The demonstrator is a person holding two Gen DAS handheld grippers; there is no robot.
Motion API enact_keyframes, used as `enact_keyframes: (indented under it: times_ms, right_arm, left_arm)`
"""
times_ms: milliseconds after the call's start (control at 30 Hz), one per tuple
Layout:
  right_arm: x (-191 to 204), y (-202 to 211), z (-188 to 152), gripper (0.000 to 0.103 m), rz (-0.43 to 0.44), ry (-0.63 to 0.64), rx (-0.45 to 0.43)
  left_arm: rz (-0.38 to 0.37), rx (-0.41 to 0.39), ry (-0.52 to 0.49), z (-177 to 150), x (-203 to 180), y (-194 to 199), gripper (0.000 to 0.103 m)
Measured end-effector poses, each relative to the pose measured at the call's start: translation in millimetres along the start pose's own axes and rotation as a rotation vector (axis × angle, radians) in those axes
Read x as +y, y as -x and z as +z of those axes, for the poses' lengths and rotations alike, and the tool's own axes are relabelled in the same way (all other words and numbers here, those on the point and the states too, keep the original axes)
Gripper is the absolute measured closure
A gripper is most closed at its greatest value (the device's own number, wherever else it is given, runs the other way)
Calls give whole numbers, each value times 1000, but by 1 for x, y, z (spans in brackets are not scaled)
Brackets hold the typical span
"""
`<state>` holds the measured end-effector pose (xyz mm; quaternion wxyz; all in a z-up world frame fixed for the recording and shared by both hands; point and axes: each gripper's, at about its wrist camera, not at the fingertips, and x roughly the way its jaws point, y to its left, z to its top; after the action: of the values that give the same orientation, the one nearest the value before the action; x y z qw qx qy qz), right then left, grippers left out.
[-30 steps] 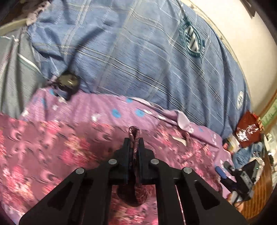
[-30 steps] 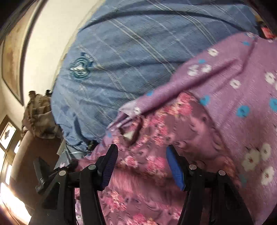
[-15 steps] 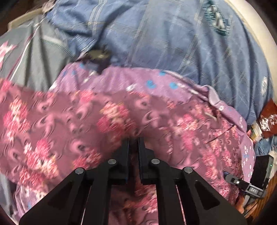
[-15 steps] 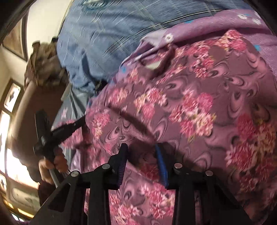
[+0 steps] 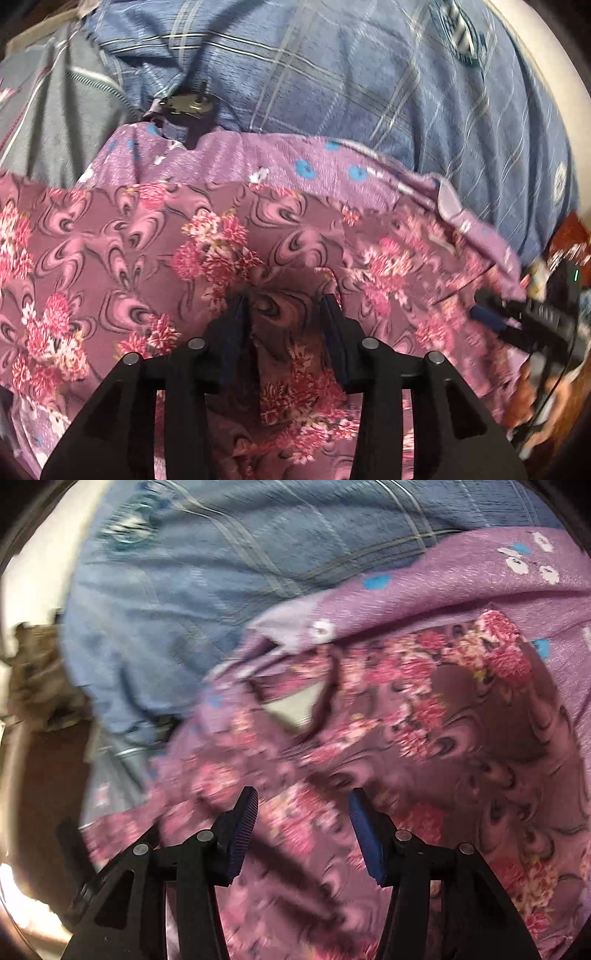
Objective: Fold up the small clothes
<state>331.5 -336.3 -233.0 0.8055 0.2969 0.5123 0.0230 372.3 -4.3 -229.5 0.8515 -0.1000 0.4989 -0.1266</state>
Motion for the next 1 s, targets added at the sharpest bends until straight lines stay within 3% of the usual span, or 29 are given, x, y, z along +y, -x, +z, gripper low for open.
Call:
enact_keyframes:
  times_ms: [67, 133, 200, 267, 367, 400, 433, 467, 500, 633, 700, 733, 833, 867, 933, 967, 1000]
  right_arm:
    - [5, -9, 2, 48, -18, 1, 27]
    - [11, -14, 3, 42, -47, -5, 24]
    - [20, -17, 4, 36, -66, -7, 22]
    - [28, -21, 2, 34, -107, 11, 10]
    - [40, -31, -4, 37, -191, 69, -20]
    - [45, -33, -6, 49, -240, 106, -31]
    - [48, -34, -6, 71, -303, 154, -46]
    - [52, -35, -8, 80, -336, 198, -70]
    - [51, -35, -9, 94, -317, 202, -76]
    - [34, -15, 0, 103, -192, 119, -129]
    - [27, 6, 5, 103, -209, 117, -242]
    - [22, 16, 8, 103, -176, 93, -285]
    - [8, 20, 14, 103, -139, 39, -291]
    - [4, 16, 16, 102, -83, 35, -251]
    - [-2, 4, 19, 89, 105, -7, -119]
    - [-6, 3, 20, 79, 145, -40, -67]
    - [-5, 4, 19, 54, 146, -55, -50]
  left_arm:
    - [63, 12, -45, -3, -6, -8, 67]
    - [86, 26, -71, -6, -10, -13, 77]
    - [115, 15, -97, -9, -13, -13, 82]
    - [109, 1, -111, -10, -16, -9, 91]
    - [78, -8, -115, -12, -19, -5, 93]
    - [83, -9, -122, -13, -20, -5, 93]
    - [85, -10, -125, -14, -21, -4, 93]
    - [84, -12, -126, -15, -22, -3, 93]
    - [81, -16, -124, -15, -22, -2, 94]
    - [66, -37, -98, -13, -15, 5, 97]
    - [51, -44, -77, -12, -10, 7, 97]
    - [41, -46, -70, -11, -8, 8, 97]
    - [46, -39, -78, -11, -10, 5, 97]
    - [49, -36, -82, -11, -10, 4, 97]
    - [52, -34, -85, -11, -11, 3, 97]
    - [49, -35, -86, -11, -10, 3, 97]
    - [46, -38, -87, -11, -11, 4, 97]
